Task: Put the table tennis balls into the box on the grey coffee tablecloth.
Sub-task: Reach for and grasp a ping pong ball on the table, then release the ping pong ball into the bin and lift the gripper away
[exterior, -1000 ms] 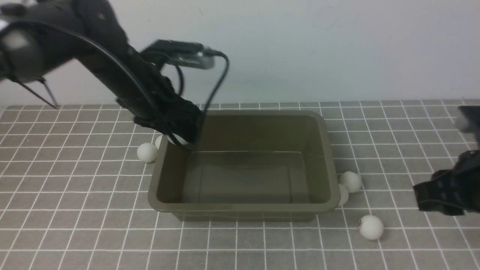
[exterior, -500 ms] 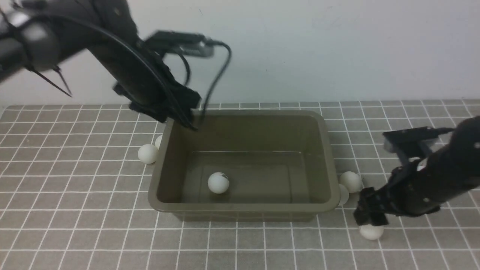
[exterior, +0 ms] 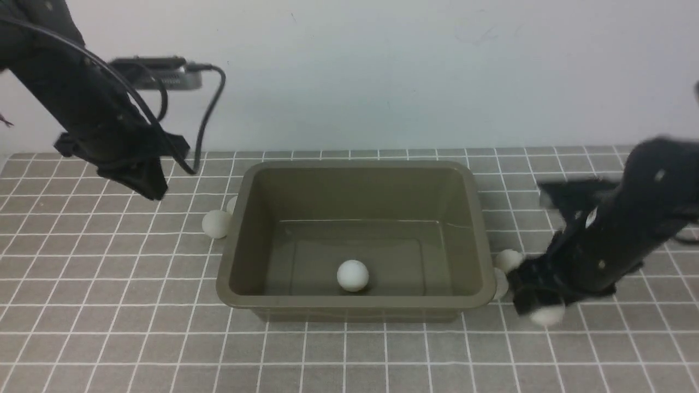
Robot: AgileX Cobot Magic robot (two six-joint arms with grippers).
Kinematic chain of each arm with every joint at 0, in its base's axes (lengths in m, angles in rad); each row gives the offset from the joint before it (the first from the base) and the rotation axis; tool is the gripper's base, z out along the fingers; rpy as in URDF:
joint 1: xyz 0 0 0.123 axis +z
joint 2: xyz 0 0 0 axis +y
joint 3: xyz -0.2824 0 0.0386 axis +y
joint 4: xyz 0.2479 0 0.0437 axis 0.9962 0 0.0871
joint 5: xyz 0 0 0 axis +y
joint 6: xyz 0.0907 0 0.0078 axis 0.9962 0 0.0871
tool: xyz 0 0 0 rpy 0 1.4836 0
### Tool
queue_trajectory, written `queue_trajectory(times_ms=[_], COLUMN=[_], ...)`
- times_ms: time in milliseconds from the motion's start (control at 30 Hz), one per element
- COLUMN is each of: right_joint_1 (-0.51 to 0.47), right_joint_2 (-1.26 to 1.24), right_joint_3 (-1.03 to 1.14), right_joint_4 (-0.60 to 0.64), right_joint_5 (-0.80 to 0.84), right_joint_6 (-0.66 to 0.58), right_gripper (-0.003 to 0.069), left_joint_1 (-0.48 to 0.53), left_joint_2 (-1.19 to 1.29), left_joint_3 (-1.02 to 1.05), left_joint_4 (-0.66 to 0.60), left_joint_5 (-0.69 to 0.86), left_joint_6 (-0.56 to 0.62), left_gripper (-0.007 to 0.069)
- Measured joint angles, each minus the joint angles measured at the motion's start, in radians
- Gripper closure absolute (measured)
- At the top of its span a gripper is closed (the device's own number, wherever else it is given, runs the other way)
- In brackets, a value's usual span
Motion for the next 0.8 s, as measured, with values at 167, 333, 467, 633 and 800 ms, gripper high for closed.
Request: queue_trajectory(times_ms=[167, 333, 467, 633, 800], right_joint_1=[0.105, 0.166, 0.170, 0.171, 0.171], right_joint_2=[-0.108, -0.023, 0.097, 0.130, 0.123], right_joint_3=[-0.160, -0.267, -0.357, -0.412, -0.416], right_joint_4=[0.043, 0.034, 0.029, 0.022, 0.005], right_joint_5=[-0.068, -0.137, -0.082, -0.032, -0.012], right_joint_6=[-0.032, -0.023, -0.008, -0.008, -0.008], right_gripper=[0.0299, 0.0299, 0.0228, 0.0038, -0.0013], left_joint_1=[-0.037, -0.059, -0.063, -0.068, -0.074], left_joint_2=[0.088, 0.132, 0.155, 0.201, 0.249], left_joint_3=[0.000, 0.000, 0.000, 0.000, 0.000], left_joint_4=[-0.020, -0.022, -0.021, -0.020, -0.016], left_joint_5=[-0.139, -0.229, -0.269, -0.313, -0.327], left_joint_6=[0.096, 0.111, 0.112, 0.133, 0.149], left_gripper=[0.0522, 0.0361, 0.0187, 0.0095, 0.0121])
